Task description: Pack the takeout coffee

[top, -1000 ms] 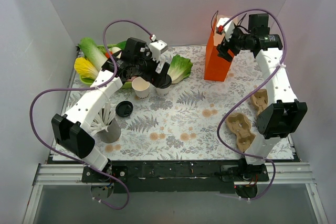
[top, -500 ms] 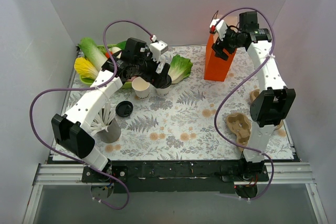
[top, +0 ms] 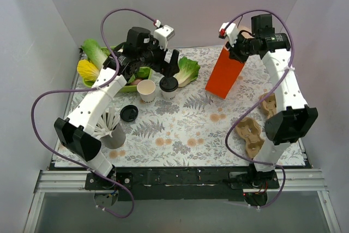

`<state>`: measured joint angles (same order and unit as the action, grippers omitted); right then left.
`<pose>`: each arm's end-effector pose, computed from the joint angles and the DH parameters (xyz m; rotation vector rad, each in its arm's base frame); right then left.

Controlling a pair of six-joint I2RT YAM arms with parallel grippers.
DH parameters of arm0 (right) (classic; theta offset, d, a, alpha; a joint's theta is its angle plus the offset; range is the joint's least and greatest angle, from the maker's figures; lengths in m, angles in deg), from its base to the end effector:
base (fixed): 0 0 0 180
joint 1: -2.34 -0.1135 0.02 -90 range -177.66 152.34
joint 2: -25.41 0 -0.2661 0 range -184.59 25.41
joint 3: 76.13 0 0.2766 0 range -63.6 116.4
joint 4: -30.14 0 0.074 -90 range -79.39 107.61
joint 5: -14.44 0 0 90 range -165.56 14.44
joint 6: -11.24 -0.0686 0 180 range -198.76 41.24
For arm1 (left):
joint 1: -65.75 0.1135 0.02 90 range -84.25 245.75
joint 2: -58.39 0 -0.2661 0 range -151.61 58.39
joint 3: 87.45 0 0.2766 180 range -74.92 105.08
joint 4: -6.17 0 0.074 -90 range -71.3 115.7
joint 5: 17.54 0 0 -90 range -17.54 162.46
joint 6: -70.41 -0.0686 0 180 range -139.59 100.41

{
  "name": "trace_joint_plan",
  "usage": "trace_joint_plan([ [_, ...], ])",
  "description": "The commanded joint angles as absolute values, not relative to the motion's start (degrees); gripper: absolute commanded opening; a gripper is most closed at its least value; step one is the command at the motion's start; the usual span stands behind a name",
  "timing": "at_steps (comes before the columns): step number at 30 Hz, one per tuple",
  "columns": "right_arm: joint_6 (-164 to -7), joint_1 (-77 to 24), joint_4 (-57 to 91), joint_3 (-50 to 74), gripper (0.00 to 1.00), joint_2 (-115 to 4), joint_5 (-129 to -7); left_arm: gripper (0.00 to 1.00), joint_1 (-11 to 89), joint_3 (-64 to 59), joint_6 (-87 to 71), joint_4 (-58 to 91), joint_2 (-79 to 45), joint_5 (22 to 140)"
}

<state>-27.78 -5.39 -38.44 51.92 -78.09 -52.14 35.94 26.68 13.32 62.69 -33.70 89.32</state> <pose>0.4246 0.0851 0.3920 -1.2783 1.8683 0.0820 0.3382 -0.2167 0.4042 0.1168 2.2980 -0.9187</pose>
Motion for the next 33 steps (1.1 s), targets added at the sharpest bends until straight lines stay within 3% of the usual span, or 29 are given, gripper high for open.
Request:
trace_joint_plan([
  [1, -36.9, -10.5, -41.6, 48.6, 0.01, -68.8, -52.8, 0.98, 35.2, 32.5, 17.0, 57.0, -35.4, 93.6],
  [9, -52.1, -21.9, -48.5, 44.1, 0.01, -65.4, -52.3, 0.98, 35.1, 30.9, 16.9, 52.4, -33.8, 93.4],
  [14, -53.3, -28.2, -47.7, 40.1, 0.02, -64.2, -50.9, 0.98, 35.1, 26.8, 18.1, 51.6, -29.6, 92.8],
  [15, -54.1, -29.9, -47.7, 40.2, 0.11, -64.7, -49.7, 0.98, 35.1, 26.2, 18.0, 51.5, -28.9, 93.1],
  [16, -54.6, -30.4, -47.6, 40.8, 0.27, -65.0, -48.6, 0.98, 35.2, 25.7, 17.9, 51.6, -28.4, 93.9],
  [19, -56.0, -31.1, -47.9, 47.1, 0.52, -67.0, -45.5, 0.98, 35.1, 24.6, 16.6, 52.9, -27.0, 95.7],
  [22, -55.8, -31.1, -48.7, 56.9, 0.67, -69.0, -46.4, 0.98, 34.7, 23.1, 16.5, 53.4, -25.7, 99.4],
  [27, -57.1, -28.9, -45.2, 61.1, 0.68, -64.6, -50.8, 0.98, 33.3, 21.8, 19.0, 53.2, -26.6, 101.5],
  [33, -60.8, -17.0, -30.9, 48.3, 0.66, -52.3, -60.3, 0.98, 28.9, 25.9, 19.7, 53.2, -32.6, 98.4],
])
